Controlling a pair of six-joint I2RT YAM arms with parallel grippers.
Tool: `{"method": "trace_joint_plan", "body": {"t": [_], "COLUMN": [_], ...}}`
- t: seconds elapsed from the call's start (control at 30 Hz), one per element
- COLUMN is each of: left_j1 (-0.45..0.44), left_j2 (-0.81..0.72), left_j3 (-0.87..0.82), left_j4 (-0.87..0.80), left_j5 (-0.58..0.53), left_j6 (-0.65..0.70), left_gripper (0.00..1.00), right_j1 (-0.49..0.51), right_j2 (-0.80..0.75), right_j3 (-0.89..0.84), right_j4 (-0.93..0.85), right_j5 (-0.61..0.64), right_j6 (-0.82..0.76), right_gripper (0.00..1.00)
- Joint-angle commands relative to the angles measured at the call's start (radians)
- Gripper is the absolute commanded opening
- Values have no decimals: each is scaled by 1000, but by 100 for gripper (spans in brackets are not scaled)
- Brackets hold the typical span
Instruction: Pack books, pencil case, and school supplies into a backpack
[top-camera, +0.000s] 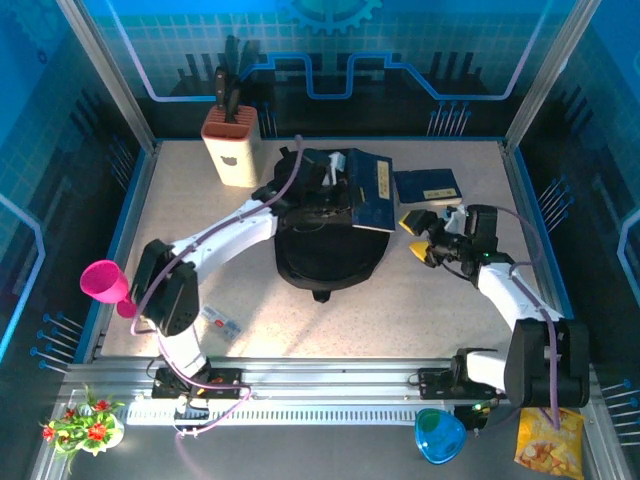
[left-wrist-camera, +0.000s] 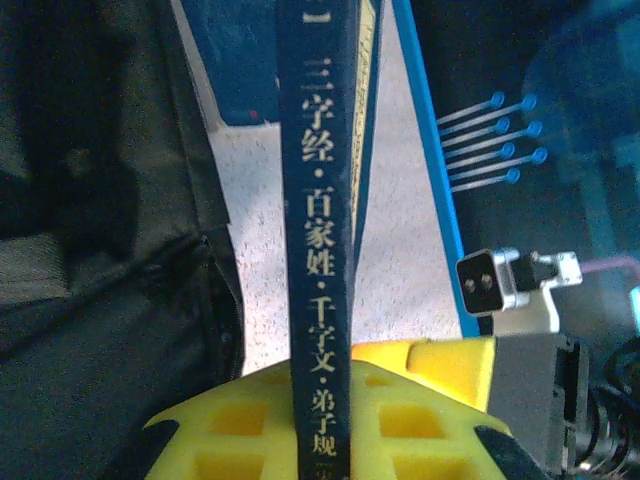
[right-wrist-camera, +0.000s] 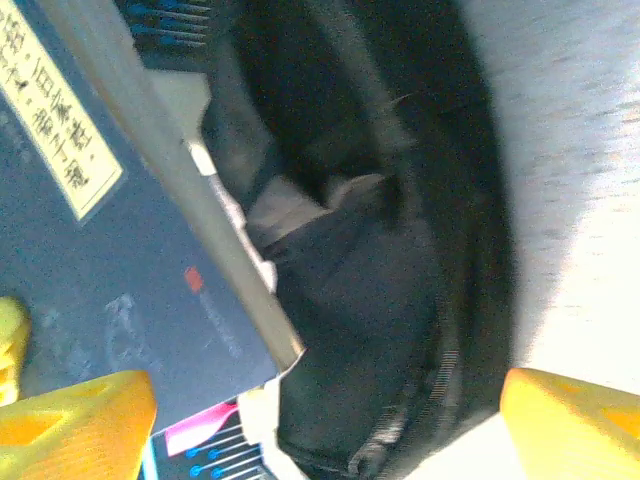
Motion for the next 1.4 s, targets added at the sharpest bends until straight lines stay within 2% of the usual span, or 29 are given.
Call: {"method": "trace_joint_plan", "body": {"t": [0.0,0.2,0.4,0.63,0.9,1.2,1.37], "left_j1": [34,52,52,51,51,51,54], "left_j2": [-96,-171,-161,-136,-123,-115,-124], "left_j3": [-110,-274,-348,-369,-360,-351,-351], "left_j4": [240,445,602,648,637,612,544], "left_j5": [-22,-81,-104,-118,-109,-94,-95], "left_j6": [-98,-253,-393,-465,-483,-489,-439], "left_gripper": [8,9,9,9,9,12,22], "right_j1": [66,184,285,358,373,373,362], "right_j2": [-17,2,38,90,171,220,189], "right_j3": [-10,-19,-5,30,77,92,95], "right_j4": [180,368,509,541,619,700,650], "right_j5": [0,99,212,317,335,378,385], "right_j6": [155,319,406,457,471,453,392], "right_gripper": [92,93,93,90,81,52,22]}}
